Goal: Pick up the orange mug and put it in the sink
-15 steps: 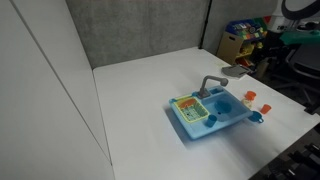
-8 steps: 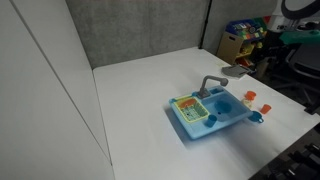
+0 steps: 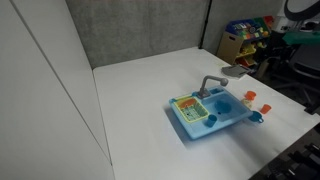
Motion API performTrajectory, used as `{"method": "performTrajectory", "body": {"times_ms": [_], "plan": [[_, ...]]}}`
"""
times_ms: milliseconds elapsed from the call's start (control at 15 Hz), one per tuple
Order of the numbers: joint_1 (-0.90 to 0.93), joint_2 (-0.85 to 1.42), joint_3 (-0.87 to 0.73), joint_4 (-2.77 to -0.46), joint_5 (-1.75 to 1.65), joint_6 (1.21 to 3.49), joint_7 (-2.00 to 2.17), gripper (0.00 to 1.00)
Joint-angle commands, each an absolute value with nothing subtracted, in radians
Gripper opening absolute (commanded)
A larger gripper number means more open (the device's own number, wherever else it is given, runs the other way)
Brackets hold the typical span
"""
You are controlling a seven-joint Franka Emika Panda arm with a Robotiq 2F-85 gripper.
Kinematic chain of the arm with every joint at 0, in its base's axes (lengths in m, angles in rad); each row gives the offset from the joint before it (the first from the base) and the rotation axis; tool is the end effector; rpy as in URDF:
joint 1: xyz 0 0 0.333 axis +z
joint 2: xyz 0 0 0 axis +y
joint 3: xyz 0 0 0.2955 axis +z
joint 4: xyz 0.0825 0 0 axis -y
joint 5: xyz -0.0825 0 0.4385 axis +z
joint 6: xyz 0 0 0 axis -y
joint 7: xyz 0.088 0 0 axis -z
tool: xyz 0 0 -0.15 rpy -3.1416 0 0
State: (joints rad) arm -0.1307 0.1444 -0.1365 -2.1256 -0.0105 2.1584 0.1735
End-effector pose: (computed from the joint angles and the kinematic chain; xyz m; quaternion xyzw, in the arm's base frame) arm 0.5625 -0.1559 0.2364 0.9750 -0.2150 -0.0557 0.0114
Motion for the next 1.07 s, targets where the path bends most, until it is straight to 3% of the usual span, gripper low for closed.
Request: {"method": "performTrajectory", "body": {"times_ms": [0,1000], "plan": [[-0.154,0.222,-0.155,-2.063,0.020,2.174,0.163,1.00],[-0.201,0.579,-0.204,-1.874,0.072,2.307,0.206,1.00]]}}
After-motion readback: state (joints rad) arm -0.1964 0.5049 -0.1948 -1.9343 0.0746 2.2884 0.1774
